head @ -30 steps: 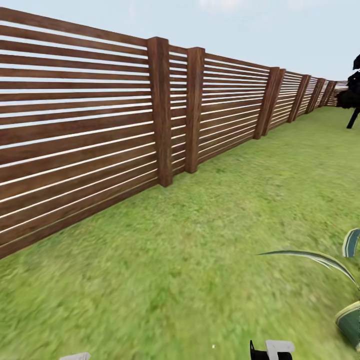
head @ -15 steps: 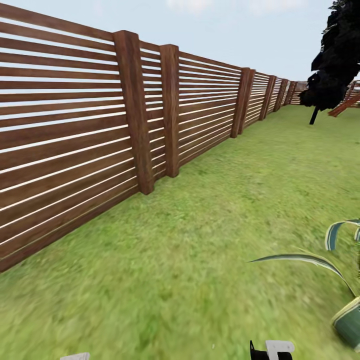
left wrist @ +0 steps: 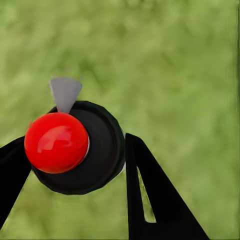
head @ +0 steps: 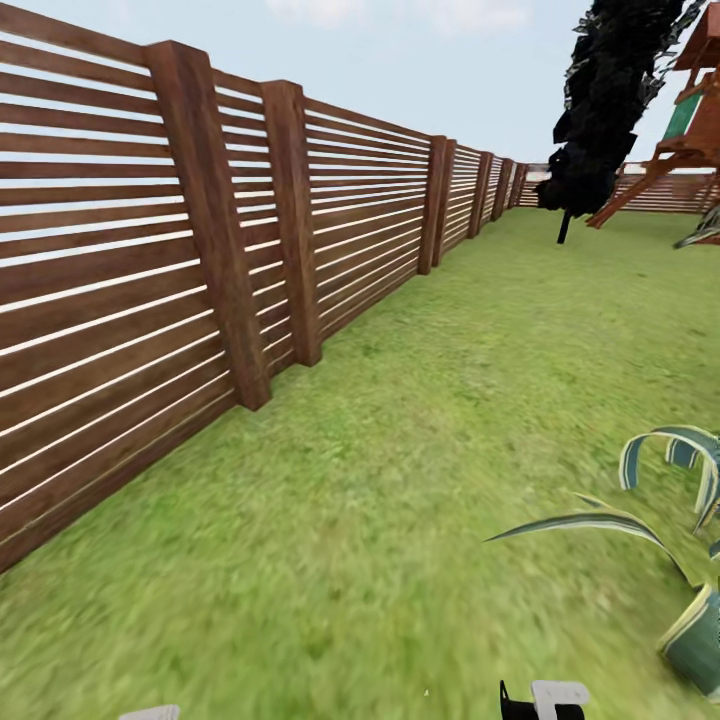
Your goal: Pick up the pesticide atomizer in the garden and spray insectifuge to fully cover both potted plants in the garden.
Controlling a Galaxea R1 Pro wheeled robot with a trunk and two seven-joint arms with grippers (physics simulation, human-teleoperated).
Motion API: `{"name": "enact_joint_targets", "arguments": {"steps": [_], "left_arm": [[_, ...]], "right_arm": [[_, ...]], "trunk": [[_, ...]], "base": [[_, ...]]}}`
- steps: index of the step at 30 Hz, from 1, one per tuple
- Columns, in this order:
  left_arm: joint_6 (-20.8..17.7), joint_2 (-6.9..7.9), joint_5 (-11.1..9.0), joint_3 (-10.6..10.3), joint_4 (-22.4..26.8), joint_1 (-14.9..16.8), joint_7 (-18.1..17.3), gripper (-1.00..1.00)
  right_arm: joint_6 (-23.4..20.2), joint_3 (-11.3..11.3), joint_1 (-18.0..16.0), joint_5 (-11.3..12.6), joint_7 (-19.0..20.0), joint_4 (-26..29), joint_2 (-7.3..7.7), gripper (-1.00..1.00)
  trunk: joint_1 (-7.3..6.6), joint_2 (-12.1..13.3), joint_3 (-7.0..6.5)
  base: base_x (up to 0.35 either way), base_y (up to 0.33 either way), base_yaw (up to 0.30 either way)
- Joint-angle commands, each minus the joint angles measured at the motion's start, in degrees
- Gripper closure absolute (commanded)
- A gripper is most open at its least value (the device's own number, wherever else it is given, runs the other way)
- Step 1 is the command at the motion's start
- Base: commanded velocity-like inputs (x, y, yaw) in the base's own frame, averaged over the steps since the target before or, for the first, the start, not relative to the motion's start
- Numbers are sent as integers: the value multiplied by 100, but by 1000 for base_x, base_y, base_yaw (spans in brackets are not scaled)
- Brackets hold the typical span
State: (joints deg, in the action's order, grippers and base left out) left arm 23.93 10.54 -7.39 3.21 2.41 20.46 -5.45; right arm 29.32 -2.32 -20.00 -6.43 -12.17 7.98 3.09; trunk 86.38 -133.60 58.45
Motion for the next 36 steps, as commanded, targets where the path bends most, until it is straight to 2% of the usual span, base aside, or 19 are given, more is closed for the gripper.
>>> {"name": "enact_joint_targets", "arguments": {"steps": [1,11,36], "left_arm": [[11,1,-52,31,-4,1,-55,100],[15,1,-52,30,-4,1,-58,100],[15,1,-43,31,-4,1,-53,100]], "right_arm": [[12,-23,-6,-61,-31,-7,-2,-100],[12,-23,-5,-61,-31,-7,-2,-100],[12,-23,-7,-61,-39,-7,-2,-100]], "trunk": [[2,-2,5],[2,-2,5],[2,-2,5]], "base": [[317,157,-292],[318,149,-256],[318,154,-6]]}}
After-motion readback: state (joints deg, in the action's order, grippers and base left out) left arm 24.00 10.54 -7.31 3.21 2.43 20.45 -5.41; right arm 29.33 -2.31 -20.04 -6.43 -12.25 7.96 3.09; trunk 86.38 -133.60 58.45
